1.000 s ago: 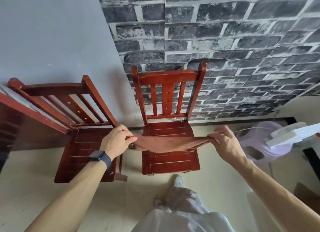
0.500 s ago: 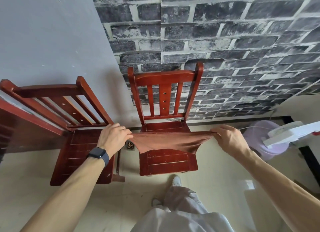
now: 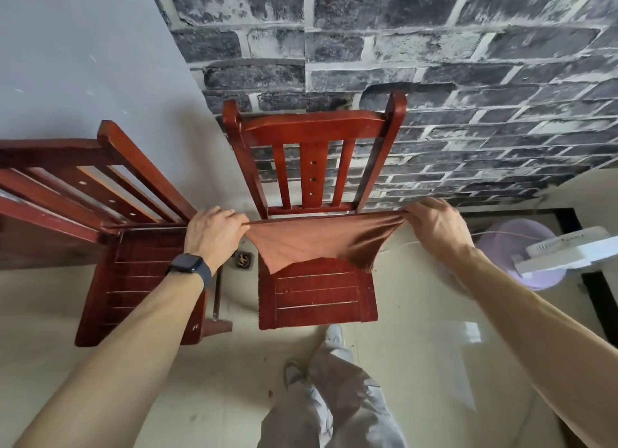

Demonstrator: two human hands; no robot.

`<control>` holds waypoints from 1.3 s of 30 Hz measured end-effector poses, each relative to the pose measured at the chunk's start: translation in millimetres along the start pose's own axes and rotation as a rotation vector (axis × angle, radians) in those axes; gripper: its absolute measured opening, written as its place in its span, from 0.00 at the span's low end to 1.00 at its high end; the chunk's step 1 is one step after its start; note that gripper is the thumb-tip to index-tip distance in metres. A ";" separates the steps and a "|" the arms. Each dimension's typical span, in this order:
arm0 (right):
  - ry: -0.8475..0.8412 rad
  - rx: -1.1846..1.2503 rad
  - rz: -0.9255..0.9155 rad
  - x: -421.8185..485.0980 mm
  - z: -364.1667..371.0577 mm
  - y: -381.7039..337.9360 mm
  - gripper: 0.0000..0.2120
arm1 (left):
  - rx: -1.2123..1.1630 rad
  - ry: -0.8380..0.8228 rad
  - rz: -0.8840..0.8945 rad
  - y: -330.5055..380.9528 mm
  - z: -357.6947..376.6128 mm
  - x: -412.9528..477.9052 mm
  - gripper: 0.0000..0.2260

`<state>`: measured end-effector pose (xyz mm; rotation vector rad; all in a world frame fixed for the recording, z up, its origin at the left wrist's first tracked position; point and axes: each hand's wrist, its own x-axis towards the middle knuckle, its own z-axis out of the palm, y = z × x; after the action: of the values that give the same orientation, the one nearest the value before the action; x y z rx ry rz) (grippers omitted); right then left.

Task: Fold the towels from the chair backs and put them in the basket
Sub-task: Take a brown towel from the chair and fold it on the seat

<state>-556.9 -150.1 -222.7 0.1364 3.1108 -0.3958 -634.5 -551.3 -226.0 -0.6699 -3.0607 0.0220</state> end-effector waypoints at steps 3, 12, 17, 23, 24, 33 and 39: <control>0.008 0.018 0.001 -5.4 16.7 4.9 0.08 | 0.000 0.007 0.049 -0.3 12.4 -6.6 0.04; -0.190 0.023 0.113 -76.0 137.9 18.8 0.05 | -0.012 -0.228 0.056 15.1 122.1 -77.1 0.06; -0.495 0.024 0.313 -134.9 222.1 27.4 0.09 | 0.010 -0.539 0.028 32.8 206.5 -127.6 0.09; -0.675 0.098 0.432 -165.0 269.6 31.8 0.07 | -0.079 -0.702 -0.061 38.0 259.7 -167.3 0.08; -0.666 0.152 0.454 -161.7 272.0 33.0 0.07 | -0.143 -0.726 -0.109 34.6 264.4 -166.3 0.09; -0.479 1.080 0.970 -64.8 290.1 65.1 0.16 | -1.267 -0.606 -0.909 -7.2 302.4 -76.3 0.12; -0.218 1.060 1.078 -4.5 362.7 67.7 0.15 | -1.508 -0.425 -1.105 -2.3 363.3 -17.4 0.14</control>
<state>-549.5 -175.9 -590.7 1.4541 1.8320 -1.6488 -623.7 -565.0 -589.3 1.3335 -2.6462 -2.3303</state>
